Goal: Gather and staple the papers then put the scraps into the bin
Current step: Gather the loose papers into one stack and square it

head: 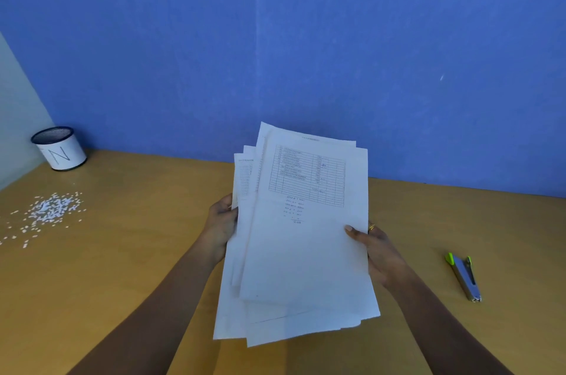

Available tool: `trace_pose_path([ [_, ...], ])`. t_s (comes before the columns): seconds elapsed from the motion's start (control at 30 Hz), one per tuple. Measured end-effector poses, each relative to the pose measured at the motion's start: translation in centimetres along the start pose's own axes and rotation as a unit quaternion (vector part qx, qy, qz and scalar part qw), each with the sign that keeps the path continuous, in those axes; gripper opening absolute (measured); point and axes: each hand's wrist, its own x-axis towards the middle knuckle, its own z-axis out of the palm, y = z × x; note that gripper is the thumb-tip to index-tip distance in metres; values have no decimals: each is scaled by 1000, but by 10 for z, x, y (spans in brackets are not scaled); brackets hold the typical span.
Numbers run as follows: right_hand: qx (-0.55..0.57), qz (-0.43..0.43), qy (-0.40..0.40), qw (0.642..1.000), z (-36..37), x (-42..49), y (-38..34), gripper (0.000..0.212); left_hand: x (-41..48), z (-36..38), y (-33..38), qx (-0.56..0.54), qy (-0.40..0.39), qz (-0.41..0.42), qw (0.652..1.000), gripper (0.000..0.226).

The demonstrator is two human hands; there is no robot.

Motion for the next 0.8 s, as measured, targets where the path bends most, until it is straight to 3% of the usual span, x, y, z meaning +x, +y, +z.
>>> trace_pose_path([
  [0.17, 9, 6, -10, 1000, 0, 0, 0, 38, -1, 8, 4, -22, 19, -2, 1000, 16],
  [0.3, -8, -30, 12, 999, 0, 2, 1, 38, -1, 9, 8, -47, -26, -61, 997, 51],
  [0.4, -14, -58, 26, 998, 2, 3, 1, 38, -2, 11, 11, -14, -80, -45, 996, 38],
  [0.53, -14, -66, 37, 997, 5, 3, -3, 46, 0, 13, 5, 71, -86, 13, 994, 44],
  [0.8, -61, -100, 27, 993, 11, -5, -11, 36, -1, 13, 3, 58, -98, 52, 992, 36],
])
